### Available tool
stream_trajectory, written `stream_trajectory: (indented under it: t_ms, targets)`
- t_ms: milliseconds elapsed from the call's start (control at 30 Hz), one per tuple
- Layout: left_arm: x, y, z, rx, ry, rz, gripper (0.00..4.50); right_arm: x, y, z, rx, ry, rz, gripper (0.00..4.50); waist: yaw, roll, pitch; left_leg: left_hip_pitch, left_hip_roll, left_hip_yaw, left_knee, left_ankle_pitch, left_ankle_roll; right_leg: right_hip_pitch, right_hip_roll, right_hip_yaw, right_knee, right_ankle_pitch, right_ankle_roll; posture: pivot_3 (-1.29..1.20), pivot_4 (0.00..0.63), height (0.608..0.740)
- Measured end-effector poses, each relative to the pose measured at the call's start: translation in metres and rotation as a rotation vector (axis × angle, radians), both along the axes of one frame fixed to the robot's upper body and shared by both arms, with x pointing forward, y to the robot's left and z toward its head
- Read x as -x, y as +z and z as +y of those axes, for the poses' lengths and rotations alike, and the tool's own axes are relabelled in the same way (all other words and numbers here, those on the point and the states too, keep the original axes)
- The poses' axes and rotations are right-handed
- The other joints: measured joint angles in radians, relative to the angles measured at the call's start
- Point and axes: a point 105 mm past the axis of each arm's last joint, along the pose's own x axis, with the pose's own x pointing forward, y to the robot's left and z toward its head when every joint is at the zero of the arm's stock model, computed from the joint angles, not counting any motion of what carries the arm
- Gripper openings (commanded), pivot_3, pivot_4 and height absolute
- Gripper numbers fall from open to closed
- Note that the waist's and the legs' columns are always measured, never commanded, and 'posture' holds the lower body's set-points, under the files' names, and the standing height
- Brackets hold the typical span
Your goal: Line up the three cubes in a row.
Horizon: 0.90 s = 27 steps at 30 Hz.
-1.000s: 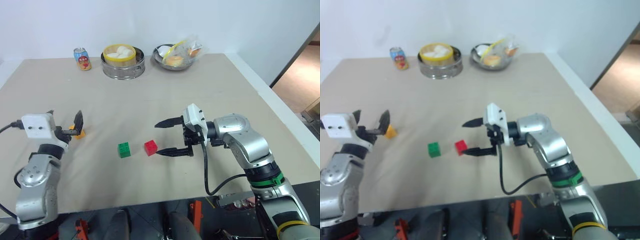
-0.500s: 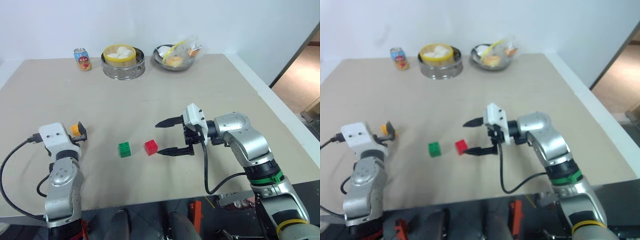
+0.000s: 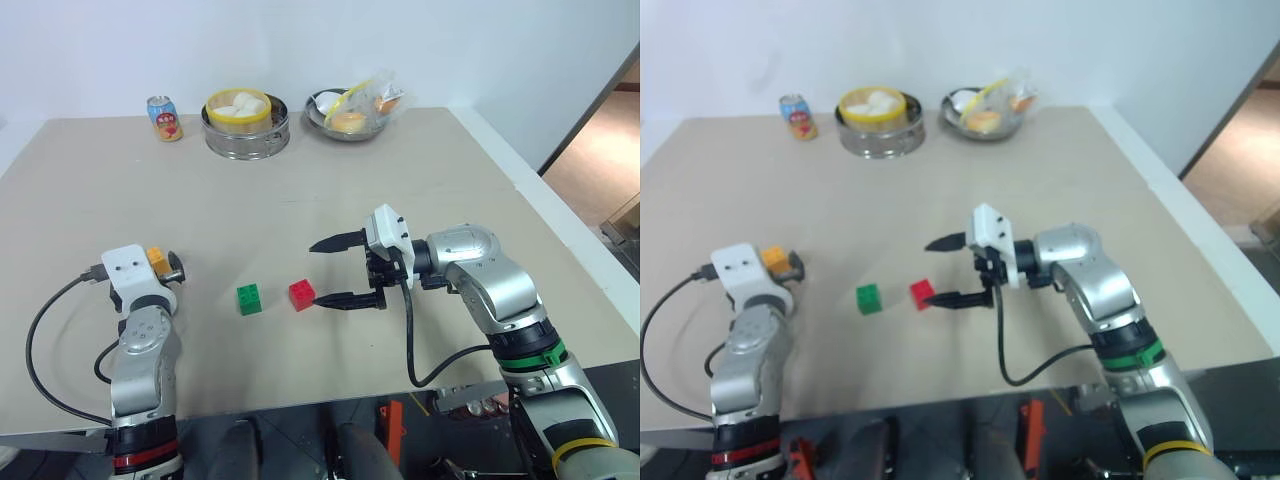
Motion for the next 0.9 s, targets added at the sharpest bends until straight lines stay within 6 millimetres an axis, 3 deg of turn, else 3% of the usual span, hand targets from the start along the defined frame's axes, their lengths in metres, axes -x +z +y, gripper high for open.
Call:
stream_trajectory:
  t_ms: [200,367,467,533,667,767,900]
  targets:
    - [-0.007,0.001,0.003,-0.003,0.003,-0.008,1.33,0.000,0.000,0.000,-0.001,-0.005,-0.002,4.50,0.000,0.000,0.000,0.000,0.000,0.000,0.000,0.000,0.000,0.000,0.000,0.000,0.000,0.000,0.000,0.00,0.150,0.740]
    - [-0.008,0.001,0.004,-0.002,-0.003,-0.009,1.32,-0.001,0.000,0.000,0.000,-0.006,-0.002,4.50,0.000,0.000,0.000,0.000,0.000,0.000,0.000,0.000,0.000,0.000,0.000,0.000,0.000,0.000,0.000,0.00,0.150,0.740]
    - [-0.011,0.006,0.006,-0.001,-0.096,-0.032,1.32,-0.001,0.000,0.000,-0.001,-0.005,-0.004,4.50,0.000,0.000,0.000,0.000,0.000,0.000,0.000,0.000,0.000,-0.001,0.000,0.000,0.000,0.000,0.000,0.00,0.150,0.740]
    - [-0.013,0.015,0.005,-0.027,-0.251,-0.069,1.32,-0.001,0.001,0.000,-0.002,-0.005,-0.006,4.50,-0.001,0.000,0.000,0.000,0.000,0.000,-0.001,0.000,-0.001,-0.001,0.000,0.000,0.000,0.000,0.000,0.00,0.150,0.740]
    - [0.007,0.035,-0.013,-0.147,-0.792,-0.144,1.32,-0.001,0.002,0.000,-0.002,-0.003,-0.011,4.50,-0.003,0.000,0.000,0.000,0.000,0.001,-0.002,-0.002,-0.004,-0.003,-0.001,0.000,0.000,-0.002,-0.004,0.00,0.150,0.740]
    - [0.022,0.028,-0.007,-0.275,-1.078,-0.028,1.32,-0.003,0.004,0.000,0.001,-0.003,-0.028,4.50,-0.003,0.000,0.000,0.000,0.000,0.000,-0.005,-0.002,-0.004,-0.005,-0.001,-0.001,0.000,-0.003,-0.005,0.00,0.150,0.740]
    - [0.027,0.022,0.000,-0.294,-1.267,0.065,1.32,-0.004,0.005,0.000,0.002,-0.005,-0.033,4.50,0.002,0.000,0.000,-0.001,0.000,0.001,-0.006,-0.002,-0.004,-0.005,-0.002,-0.001,0.000,-0.004,-0.005,0.00,0.150,0.740]
